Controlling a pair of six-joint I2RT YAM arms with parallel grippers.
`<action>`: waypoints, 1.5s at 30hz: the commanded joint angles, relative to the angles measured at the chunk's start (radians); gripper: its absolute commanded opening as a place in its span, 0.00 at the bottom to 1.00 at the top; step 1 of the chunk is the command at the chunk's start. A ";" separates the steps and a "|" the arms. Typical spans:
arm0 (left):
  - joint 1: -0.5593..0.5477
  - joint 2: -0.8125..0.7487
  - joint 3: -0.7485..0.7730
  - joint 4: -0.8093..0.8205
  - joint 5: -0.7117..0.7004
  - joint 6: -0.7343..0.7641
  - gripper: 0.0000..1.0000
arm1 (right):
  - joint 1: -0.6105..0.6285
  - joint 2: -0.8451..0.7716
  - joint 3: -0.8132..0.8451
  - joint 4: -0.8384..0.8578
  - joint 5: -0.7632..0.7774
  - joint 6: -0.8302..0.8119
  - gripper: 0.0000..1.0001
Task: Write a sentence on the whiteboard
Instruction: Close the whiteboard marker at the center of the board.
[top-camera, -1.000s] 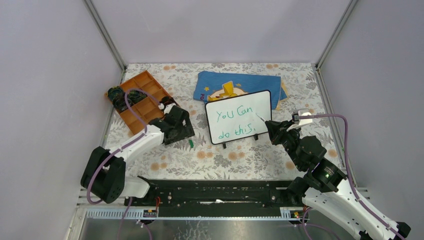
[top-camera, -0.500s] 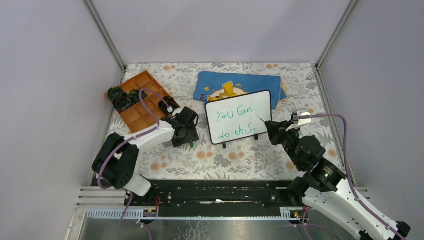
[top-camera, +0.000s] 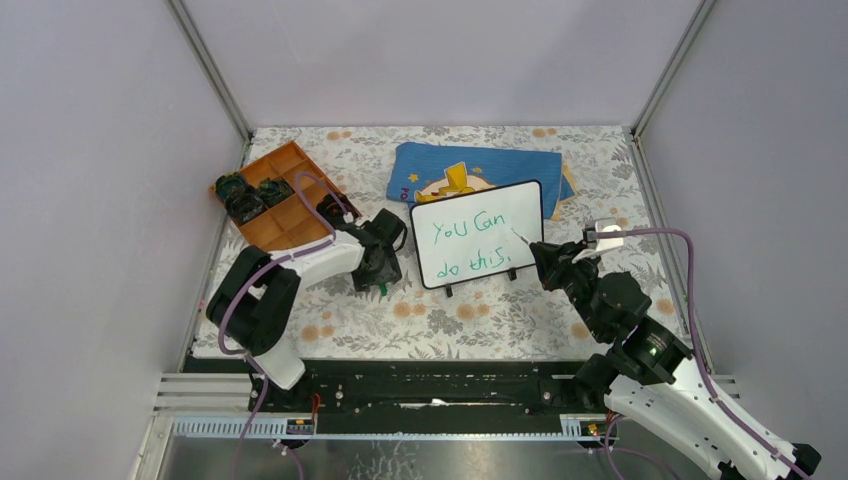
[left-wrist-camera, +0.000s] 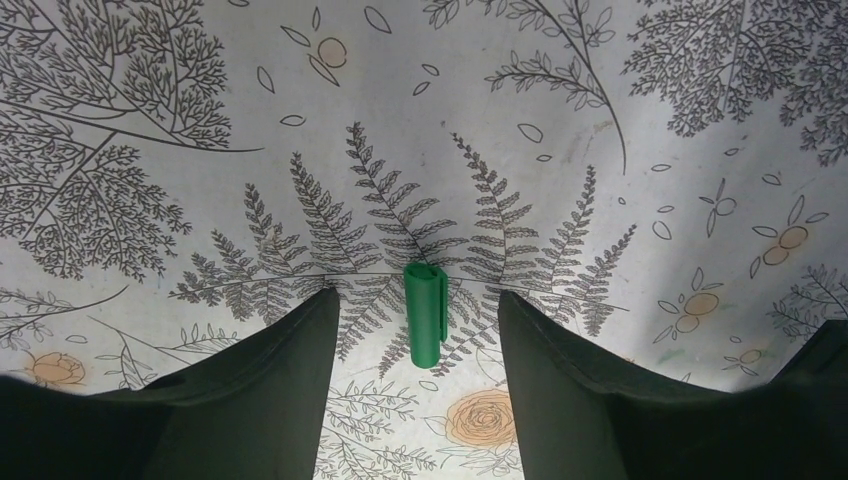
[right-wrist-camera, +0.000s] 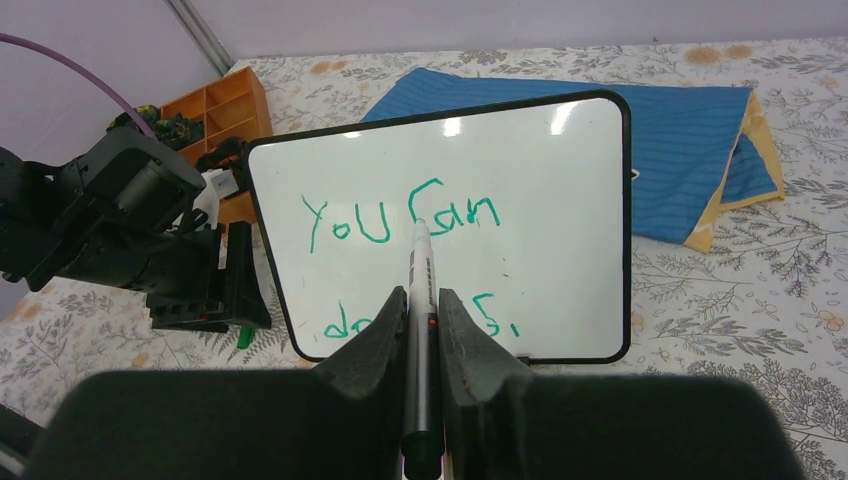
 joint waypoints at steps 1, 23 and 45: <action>-0.007 0.027 0.027 -0.034 -0.028 -0.006 0.65 | -0.007 -0.008 0.002 0.033 0.015 0.005 0.00; -0.006 0.103 0.037 -0.057 -0.035 -0.021 0.46 | -0.007 -0.013 0.000 0.032 0.019 0.006 0.00; -0.007 0.110 0.023 -0.040 0.033 -0.057 0.39 | -0.007 -0.014 0.005 0.032 0.012 0.002 0.00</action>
